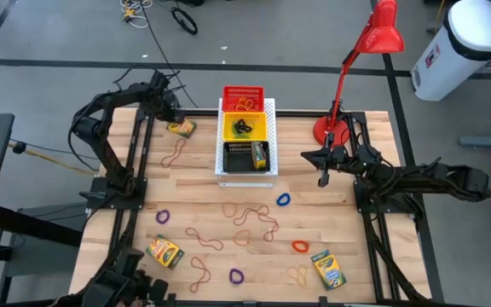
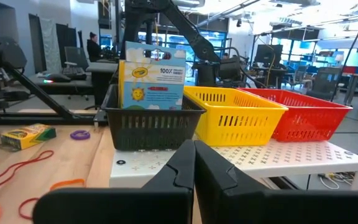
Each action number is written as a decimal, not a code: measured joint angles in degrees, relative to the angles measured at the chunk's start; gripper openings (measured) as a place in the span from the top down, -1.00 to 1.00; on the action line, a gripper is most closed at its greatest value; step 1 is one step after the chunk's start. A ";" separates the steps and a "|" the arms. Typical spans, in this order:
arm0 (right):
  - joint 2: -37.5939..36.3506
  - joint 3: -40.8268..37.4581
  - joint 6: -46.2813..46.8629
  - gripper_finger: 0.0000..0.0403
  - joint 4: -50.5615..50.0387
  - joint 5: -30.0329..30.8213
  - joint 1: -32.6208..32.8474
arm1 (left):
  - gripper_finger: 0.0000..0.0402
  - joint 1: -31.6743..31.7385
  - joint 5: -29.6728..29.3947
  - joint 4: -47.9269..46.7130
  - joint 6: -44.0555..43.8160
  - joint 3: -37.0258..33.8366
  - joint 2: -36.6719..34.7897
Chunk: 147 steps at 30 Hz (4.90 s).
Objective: Pick & Place Office Desk Supplies
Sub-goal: Put the yellow crayon box into the black bin on the shelf
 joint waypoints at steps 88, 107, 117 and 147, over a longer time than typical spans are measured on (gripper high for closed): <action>-0.02 0.04 4.49 0.97 1.55 0.00 6.20 | 0.99 -104.79 -55.30 -32.96 -38.09 6.27 -21.02; -0.02 0.04 7.56 0.97 -2.31 12.46 23.55 | 0.99 -103.15 -59.32 20.89 15.03 6.27 1.03; 0.00 0.04 7.82 0.97 -4.19 21.33 33.88 | 0.99 -101.79 -59.70 36.54 36.29 6.31 10.37; 0.00 0.04 6.75 0.97 -4.59 27.79 39.74 | 0.38 -103.59 -61.16 42.95 36.28 6.34 14.33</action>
